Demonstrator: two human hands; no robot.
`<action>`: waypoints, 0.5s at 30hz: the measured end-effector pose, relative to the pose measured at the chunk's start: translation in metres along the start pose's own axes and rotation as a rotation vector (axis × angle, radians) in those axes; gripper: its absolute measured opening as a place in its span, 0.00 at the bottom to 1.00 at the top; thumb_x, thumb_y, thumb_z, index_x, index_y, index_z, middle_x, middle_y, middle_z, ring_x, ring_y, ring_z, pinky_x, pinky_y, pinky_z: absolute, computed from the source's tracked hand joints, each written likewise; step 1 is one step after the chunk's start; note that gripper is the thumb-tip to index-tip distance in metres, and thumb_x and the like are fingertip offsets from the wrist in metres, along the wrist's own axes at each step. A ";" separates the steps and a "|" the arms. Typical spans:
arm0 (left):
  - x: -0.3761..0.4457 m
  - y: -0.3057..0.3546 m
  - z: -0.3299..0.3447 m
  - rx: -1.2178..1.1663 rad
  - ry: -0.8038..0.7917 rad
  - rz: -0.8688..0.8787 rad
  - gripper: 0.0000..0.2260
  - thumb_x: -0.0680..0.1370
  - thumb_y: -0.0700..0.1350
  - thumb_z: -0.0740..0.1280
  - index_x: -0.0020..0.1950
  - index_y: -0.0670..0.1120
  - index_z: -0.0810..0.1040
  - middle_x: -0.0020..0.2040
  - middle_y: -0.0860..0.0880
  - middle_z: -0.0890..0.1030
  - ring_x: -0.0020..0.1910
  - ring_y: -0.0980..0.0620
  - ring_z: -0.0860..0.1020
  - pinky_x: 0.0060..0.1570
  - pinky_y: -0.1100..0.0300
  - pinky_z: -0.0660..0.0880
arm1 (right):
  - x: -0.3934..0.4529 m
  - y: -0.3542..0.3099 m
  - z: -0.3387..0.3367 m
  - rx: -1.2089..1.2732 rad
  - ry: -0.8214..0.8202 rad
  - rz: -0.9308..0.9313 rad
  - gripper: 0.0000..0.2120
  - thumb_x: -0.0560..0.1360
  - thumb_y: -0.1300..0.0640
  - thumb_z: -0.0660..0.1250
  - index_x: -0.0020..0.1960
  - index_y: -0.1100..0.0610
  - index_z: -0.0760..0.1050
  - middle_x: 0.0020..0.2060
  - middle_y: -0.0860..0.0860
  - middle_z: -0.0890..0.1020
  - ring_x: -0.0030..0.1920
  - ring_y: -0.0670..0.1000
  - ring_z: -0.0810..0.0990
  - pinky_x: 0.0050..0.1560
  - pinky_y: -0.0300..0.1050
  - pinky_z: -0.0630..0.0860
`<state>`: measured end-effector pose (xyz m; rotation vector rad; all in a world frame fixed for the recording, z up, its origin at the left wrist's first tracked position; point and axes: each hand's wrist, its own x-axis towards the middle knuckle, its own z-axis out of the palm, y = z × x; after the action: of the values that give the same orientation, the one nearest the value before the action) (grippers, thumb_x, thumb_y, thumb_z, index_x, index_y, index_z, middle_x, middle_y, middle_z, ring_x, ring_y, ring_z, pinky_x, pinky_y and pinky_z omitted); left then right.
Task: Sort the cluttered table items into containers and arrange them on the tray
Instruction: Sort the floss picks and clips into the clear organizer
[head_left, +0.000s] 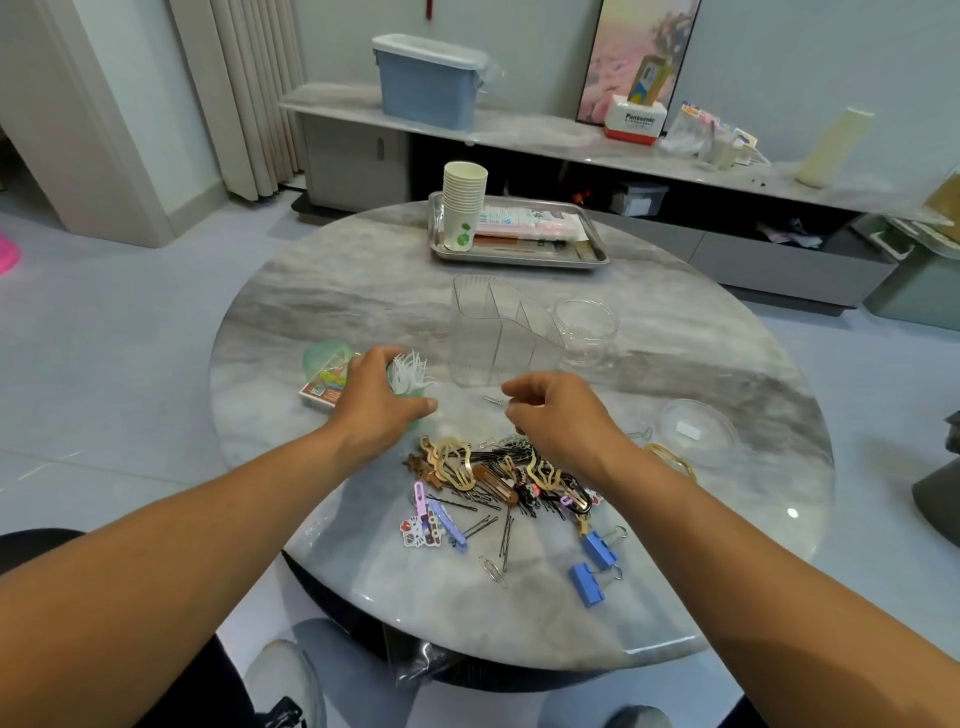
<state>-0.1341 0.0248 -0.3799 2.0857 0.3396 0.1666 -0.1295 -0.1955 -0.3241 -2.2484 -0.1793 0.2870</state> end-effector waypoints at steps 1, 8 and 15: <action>0.001 -0.002 -0.001 0.011 0.007 0.000 0.33 0.70 0.46 0.81 0.70 0.47 0.69 0.66 0.47 0.71 0.62 0.49 0.73 0.63 0.56 0.70 | 0.000 0.002 -0.001 -0.054 -0.023 -0.018 0.15 0.80 0.57 0.69 0.67 0.51 0.78 0.59 0.47 0.81 0.56 0.47 0.80 0.52 0.38 0.74; -0.002 0.009 -0.003 0.001 -0.059 0.104 0.45 0.71 0.62 0.76 0.80 0.53 0.56 0.76 0.48 0.61 0.74 0.50 0.64 0.73 0.50 0.64 | -0.011 0.009 0.022 -0.605 -0.194 -0.458 0.22 0.80 0.43 0.66 0.73 0.43 0.73 0.73 0.48 0.72 0.73 0.51 0.67 0.72 0.55 0.66; 0.014 0.032 -0.035 -0.163 0.068 0.124 0.22 0.85 0.53 0.59 0.79 0.54 0.63 0.76 0.53 0.68 0.71 0.57 0.67 0.68 0.58 0.65 | -0.008 0.024 0.041 -0.895 -0.288 -0.580 0.22 0.85 0.41 0.53 0.78 0.40 0.64 0.78 0.45 0.64 0.80 0.54 0.56 0.77 0.57 0.52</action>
<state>-0.1238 0.0428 -0.3343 1.9429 0.2293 0.3290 -0.1472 -0.1823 -0.3669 -2.8531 -1.3032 0.2324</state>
